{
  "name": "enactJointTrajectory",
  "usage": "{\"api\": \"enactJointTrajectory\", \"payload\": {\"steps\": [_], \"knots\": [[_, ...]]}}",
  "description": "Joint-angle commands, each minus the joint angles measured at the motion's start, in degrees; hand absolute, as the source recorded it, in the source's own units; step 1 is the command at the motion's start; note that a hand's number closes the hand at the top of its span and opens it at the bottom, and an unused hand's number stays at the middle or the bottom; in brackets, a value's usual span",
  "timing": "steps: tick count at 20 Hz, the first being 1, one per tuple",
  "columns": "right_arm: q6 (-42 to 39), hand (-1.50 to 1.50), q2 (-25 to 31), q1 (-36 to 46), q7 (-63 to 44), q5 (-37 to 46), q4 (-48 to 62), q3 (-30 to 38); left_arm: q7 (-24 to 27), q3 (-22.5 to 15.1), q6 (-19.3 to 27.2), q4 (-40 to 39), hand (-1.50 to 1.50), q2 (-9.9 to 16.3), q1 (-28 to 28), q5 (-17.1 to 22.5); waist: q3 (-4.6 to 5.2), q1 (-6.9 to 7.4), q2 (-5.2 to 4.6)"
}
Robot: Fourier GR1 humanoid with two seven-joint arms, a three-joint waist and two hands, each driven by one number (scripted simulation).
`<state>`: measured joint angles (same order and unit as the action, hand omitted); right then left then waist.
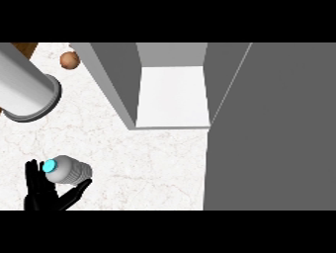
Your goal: Pick up the bottled water, place it into the cabinet and close the cabinet
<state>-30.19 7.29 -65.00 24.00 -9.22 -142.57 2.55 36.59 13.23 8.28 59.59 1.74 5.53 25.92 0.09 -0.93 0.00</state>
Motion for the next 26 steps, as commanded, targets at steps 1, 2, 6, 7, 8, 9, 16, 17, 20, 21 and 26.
{"api": "enactJointTrajectory", "payload": {"steps": [1,2,6,7,8,9,16,17,20,21,26], "knots": [[0.1,-1.5,-1.4,-0.3,-2.5,-4.8,-5.7,-0.4,1.6,2.4,-3.3,-4.9,-1.5,0.9,-5.0,2.5,0.0,0.15,-0.03],[-0.5,-1.5,-1.8,-5.6,-3.8,-4.2,-11.1,-2.4,1.3,3.0,-5.6,-4.2,-1.5,1.4,-3.3,3.9,0.05,-0.09,0.04],[0.8,-1.5,-0.4,0.3,-5.1,-7.1,-6.9,0.5,3.7,2.5,-10.0,-8.1,-1.5,-0.3,-6.5,5.0,0.0,0.78,-0.22],[0.3,-1.5,-0.4,0.7,-3.4,-5.8,-6.2,0.8,6.0,4.4,-13.8,-14.5,-1.5,1.7,-8.8,5.8,0.08,0.27,-0.29],[-1.0,-1.5,-1.9,-3.1,-2.1,-3.5,-7.7,-1.0,3.5,4.7,-12.4,-10.8,-1.5,2.4,-9.2,6.8,0.01,-0.06,0.02],[-1.1,-1.5,0.0,-1.4,-2.4,-7.1,-6.9,2.6,7.9,3.3,-13.2,-12.8,-1.5,-0.7,-8.4,5.3,0.01,0.17,-0.08],[-4.0,-1.5,-0.9,-3.2,-1.4,-6.9,-6.7,3.3,8.5,5.0,-14.1,-14.5,1.5,0.6,-11.2,7.0,-0.03,0.08,0.06],[-3.7,-1.5,-2.2,-3.0,-0.8,-4.1,-6.4,2.1,11.9,5.0,-15.8,-18.3,1.5,-0.1,-11.5,6.1,0.0,-0.1,0.01],[-3.7,-1.5,-0.3,-1.5,-2.5,-9.0,-6.4,5.4,9.4,6.9,-15.4,-17.7,1.5,2.5,-14.5,8.3,-0.01,0.28,-0.11],[-4.2,-1.5,-4.4,-1.9,0.3,-0.8,-4.5,0.4,11.1,5.4,-17.6,-17.3,1.5,1.0,-11.0,7.4,-0.03,0.13,0.1],[-4.9,-1.5,-2.7,-3.2,-0.3,-5.7,-5.6,4.2,12.5,4.8,-10.6,-10.2,1.5,0.8,-11.3,5.9,-0.11,0.63,0.19]]}}
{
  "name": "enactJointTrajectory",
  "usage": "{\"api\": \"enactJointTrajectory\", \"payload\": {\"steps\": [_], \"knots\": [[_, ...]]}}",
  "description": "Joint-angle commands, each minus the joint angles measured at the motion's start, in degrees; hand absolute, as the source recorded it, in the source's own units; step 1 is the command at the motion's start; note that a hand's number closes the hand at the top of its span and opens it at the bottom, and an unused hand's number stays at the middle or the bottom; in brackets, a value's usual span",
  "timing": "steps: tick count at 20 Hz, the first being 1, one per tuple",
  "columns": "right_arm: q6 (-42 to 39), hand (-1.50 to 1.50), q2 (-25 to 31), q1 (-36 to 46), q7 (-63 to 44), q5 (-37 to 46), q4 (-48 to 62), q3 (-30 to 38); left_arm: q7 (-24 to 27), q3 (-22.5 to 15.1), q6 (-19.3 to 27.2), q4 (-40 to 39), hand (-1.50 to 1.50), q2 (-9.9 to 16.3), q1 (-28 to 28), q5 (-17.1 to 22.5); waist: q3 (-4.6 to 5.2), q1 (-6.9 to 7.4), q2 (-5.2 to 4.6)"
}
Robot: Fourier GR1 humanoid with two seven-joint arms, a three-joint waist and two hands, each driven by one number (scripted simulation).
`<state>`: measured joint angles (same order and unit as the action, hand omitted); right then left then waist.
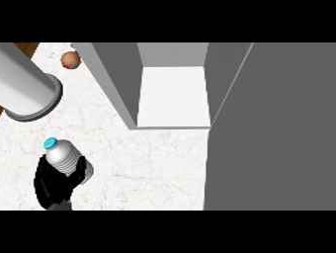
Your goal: Pick up the bottled water, place it into the cabinet and close the cabinet
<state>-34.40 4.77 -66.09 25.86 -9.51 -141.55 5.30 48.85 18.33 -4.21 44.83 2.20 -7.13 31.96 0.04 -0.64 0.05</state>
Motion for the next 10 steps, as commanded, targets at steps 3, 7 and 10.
{"api": "enactJointTrajectory", "payload": {"steps": [3,7,10], "knots": [[0.0,-1.5,-0.7,-1.8,-3.4,-3.3,-7.4,-2.0,0.8,-6.6,-3.7,1.3,1.5,-0.4,-1.5,-5.4,0.02,-0.04,-0.08],[-0.5,-1.5,0.2,0.7,-0.2,-2.8,-3.6,-0.3,-1.7,-12.8,-7.7,1.2,1.5,-0.5,-5.7,-9.6,0.0,-0.45,-0.05],[0.5,-1.5,-1.7,-2.6,-1.9,-3.1,-7.5,-2.1,-6.8,-14.2,-7.9,6.3,1.5,0.0,-4.2,-8.9,-0.03,0.06,0.14]]}}
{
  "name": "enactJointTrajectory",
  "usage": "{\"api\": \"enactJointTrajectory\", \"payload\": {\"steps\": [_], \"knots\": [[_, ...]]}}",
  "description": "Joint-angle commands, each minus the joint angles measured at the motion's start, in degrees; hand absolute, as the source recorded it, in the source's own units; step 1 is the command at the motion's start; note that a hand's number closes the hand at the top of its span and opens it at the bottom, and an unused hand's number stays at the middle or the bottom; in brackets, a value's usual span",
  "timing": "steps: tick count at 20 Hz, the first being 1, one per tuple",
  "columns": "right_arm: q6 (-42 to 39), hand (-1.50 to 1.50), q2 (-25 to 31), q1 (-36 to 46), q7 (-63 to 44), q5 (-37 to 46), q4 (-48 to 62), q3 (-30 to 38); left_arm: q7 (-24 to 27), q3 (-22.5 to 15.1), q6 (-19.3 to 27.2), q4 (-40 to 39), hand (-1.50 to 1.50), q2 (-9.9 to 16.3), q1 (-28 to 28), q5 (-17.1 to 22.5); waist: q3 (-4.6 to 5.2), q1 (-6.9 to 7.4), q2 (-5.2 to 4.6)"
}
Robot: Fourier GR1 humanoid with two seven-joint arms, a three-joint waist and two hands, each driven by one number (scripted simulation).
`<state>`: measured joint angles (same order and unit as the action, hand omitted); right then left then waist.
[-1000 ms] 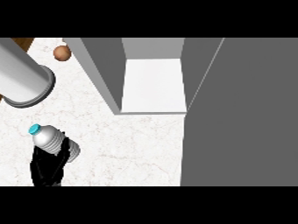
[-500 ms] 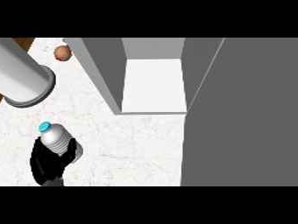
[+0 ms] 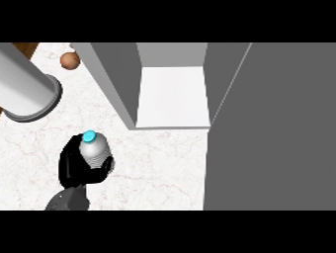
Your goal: Pick up the bottled water, place it into the cabinet and close the cabinet
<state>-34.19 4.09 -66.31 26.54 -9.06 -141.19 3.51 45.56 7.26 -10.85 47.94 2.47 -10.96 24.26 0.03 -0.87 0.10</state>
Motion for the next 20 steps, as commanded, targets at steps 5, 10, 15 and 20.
{"api": "enactJointTrajectory", "payload": {"steps": [5,10,15,20], "knots": [[0.9,-1.5,0.1,1.2,-3.0,-3.5,-5.9,2.0,-10.2,-7.2,3.1,13.0,1.5,-1.8,-1.7,-2.7,-0.06,0.81,0.1],[2.3,-1.5,-0.5,2.9,-5.6,-4.4,-6.1,0.7,-16.1,-17.1,8.2,26.1,1.5,-2.4,2.6,-1.4,-0.07,1.37,0.17],[1.0,-1.5,1.4,3.5,-5.3,-6.9,-5.0,4.0,-19.7,-27.3,19.7,32.5,1.5,-2.5,-1.0,0.6,-0.04,0.44,0.05],[-0.2,-1.5,1.0,3.0,-4.3,-5.7,-4.1,3.4,-30.1,-33.9,31.2,44.7,1.5,-2.5,-3.2,-2.4,-0.07,0.52,0.23]]}}
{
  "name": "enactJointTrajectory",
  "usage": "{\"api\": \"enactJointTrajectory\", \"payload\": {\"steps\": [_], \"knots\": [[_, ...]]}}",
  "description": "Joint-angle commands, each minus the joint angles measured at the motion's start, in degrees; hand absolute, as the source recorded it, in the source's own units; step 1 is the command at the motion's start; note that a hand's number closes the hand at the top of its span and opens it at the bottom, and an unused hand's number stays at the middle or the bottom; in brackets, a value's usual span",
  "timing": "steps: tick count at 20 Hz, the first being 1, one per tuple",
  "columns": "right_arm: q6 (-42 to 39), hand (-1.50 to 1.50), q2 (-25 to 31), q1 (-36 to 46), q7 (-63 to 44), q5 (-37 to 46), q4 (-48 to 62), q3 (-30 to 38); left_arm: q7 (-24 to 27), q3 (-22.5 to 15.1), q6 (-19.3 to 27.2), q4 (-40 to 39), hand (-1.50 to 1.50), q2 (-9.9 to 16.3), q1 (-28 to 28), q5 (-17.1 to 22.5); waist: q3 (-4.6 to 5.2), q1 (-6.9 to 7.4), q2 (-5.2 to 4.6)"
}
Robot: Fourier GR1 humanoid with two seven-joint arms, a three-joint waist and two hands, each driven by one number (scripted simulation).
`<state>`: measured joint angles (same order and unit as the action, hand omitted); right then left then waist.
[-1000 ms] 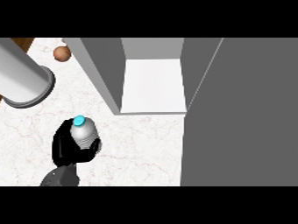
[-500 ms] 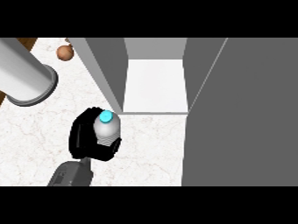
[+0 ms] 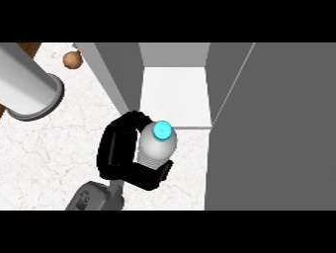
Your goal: Pick up the bottled water, place it into the cabinet and close the cabinet
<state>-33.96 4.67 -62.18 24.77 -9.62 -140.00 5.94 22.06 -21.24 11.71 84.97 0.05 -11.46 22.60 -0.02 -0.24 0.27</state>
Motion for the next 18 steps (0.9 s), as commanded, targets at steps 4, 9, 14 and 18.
{"api": "enactJointTrajectory", "payload": {"steps": [4,9,14,18], "knots": [[0.1,-1.5,-0.4,-1.1,-4.4,-6.8,-7.5,0.2,-7.8,-10.2,15.8,5.0,1.5,0.0,-7.5,-0.7,0.03,-0.56,-0.2],[0.3,-1.5,0.3,2.4,-4.8,-6.7,-4.8,1.8,-11.8,-8.7,25.5,0.6,1.5,0.0,-20.3,-0.3,0.03,-1.02,-0.33],[0.4,-1.5,0.8,6.0,-4.3,-6.4,-2.3,3.9,-9.9,-9.3,31.8,-7.0,1.5,0.0,-27.3,1.3,0.02,-1.36,-0.5],[-1.2,-1.5,3.2,4.8,-5.4,-11.6,-3.4,7.6,-7.4,-9.8,33.4,-12.3,1.5,0.0,-30.0,4.3,0.04,-1.73,-0.61]]}}
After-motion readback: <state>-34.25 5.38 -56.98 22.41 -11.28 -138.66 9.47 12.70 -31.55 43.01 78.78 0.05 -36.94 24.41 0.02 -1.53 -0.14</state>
